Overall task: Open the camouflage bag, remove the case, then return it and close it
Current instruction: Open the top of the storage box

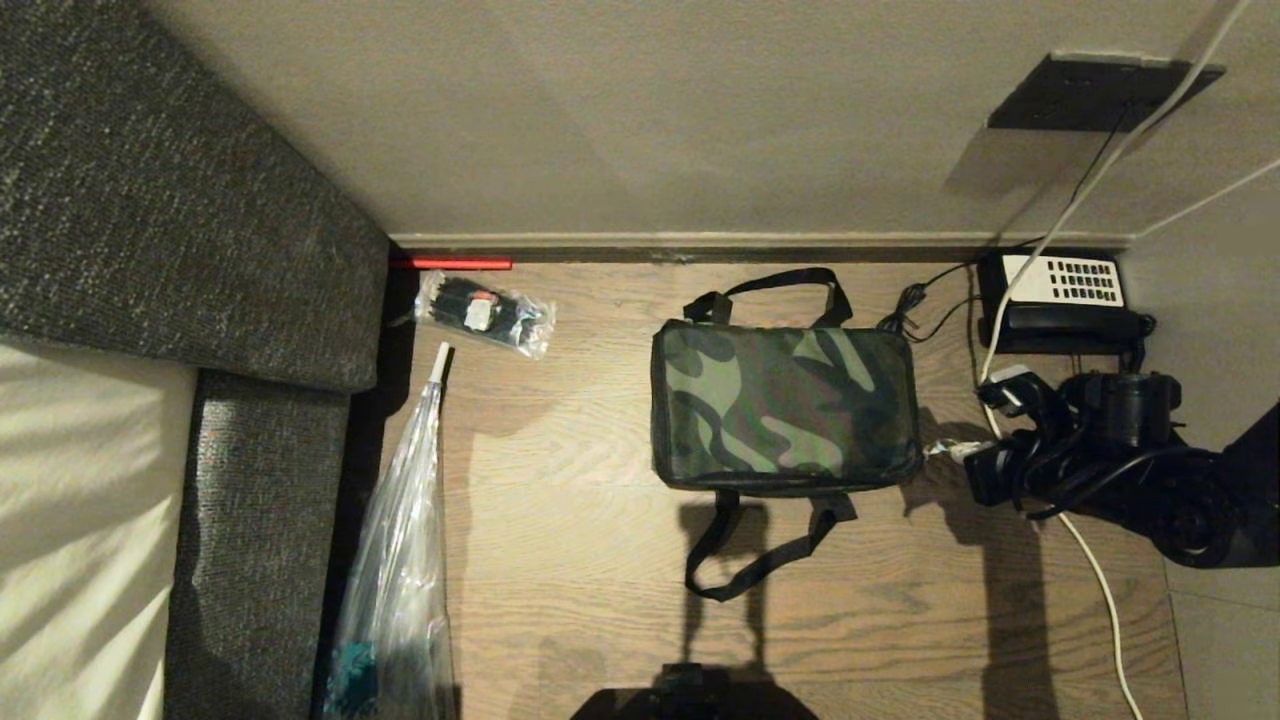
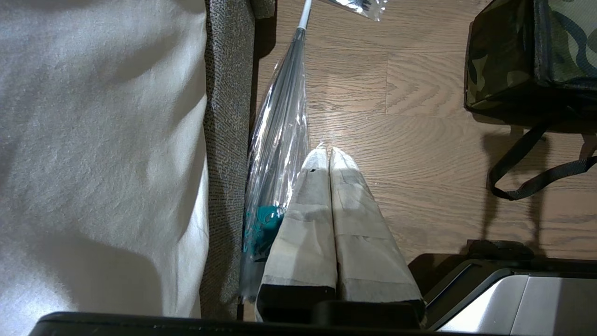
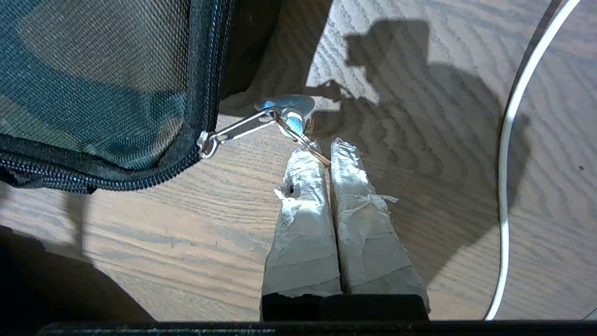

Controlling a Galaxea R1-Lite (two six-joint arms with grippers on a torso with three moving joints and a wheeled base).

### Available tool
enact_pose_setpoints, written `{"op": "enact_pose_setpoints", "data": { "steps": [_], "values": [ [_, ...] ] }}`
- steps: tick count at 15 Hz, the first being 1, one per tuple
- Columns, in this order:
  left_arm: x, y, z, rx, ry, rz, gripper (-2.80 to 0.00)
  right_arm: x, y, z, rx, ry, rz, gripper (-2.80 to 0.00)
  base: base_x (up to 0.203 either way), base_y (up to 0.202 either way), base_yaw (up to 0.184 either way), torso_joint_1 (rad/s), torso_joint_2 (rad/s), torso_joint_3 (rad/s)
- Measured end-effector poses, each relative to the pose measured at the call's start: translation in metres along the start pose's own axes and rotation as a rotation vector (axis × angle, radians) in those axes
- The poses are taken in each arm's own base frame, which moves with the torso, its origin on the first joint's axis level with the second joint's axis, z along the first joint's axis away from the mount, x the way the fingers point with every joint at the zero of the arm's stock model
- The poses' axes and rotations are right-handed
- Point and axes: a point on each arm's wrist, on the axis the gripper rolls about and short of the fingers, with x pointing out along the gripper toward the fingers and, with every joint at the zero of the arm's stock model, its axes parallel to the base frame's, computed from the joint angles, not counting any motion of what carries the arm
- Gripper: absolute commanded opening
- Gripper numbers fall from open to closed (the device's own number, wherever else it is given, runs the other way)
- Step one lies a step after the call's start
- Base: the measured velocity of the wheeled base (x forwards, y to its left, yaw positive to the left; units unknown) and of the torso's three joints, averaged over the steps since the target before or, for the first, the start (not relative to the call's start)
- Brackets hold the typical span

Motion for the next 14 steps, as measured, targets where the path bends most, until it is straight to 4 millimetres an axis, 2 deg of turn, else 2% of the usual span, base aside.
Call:
{"op": "enact_pose_setpoints", "data": {
  "steps": [14],
  "values": [
    [0.0000, 0.0000, 0.0000, 0.001, 0.000, 0.000, -2.80, 0.0039, 0.0020, 0.0092, -0.008, -0.031, 0.007, -2.80, 0.000, 0.000, 0.000, 0.000, 0.00, 0.000]
  ]
}}
